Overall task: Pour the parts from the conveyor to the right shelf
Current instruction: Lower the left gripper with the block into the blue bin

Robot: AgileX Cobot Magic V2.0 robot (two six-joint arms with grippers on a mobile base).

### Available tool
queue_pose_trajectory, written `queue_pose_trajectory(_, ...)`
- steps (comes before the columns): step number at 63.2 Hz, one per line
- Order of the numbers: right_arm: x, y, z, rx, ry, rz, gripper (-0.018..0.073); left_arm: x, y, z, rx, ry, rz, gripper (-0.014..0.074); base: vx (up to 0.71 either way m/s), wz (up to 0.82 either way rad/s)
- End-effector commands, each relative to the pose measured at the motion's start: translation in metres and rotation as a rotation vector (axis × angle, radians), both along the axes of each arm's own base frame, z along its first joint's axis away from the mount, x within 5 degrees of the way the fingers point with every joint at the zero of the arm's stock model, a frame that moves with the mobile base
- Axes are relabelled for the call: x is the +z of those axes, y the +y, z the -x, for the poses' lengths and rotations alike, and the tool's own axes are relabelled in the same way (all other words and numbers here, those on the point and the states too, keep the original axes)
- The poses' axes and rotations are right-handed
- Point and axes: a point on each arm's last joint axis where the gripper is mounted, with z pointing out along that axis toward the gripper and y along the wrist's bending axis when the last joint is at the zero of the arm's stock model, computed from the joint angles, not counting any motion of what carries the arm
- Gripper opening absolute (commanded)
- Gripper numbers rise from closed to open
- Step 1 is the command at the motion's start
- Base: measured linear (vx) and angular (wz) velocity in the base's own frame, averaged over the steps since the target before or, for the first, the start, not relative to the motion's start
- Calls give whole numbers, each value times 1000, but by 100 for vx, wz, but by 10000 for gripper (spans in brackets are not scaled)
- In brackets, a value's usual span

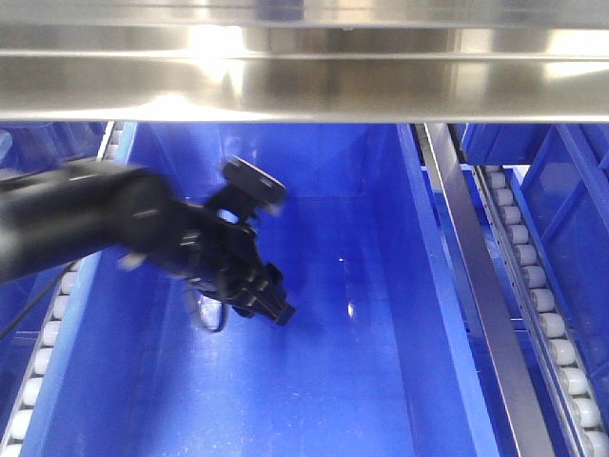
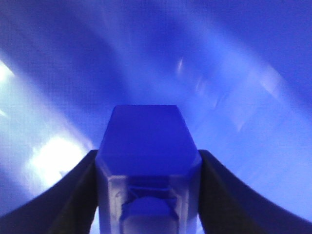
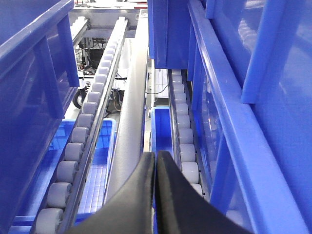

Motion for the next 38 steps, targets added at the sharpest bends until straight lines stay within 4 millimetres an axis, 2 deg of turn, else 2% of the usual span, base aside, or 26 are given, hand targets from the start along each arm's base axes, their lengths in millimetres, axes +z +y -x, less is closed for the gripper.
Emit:
queue_pose_trajectory(1,5,0,-1,5,-98,23,-9,18,-2,-11,32,-54,-27,206,0,0)
queue_pose_trajectory(18,5,0,-1,5,-98,23,-9,8,-7,-31,57,-14,-149,370,0,0)
queue_pose_trajectory(31,5,0,-1,4,-96,23,-9,9,-8,-33,58,-13,-150,484,0,0)
queue_pose_trajectory(38,5,0,-1,4,-96,23,-9,10,-8,-33,60,-11,-150,512,0,0)
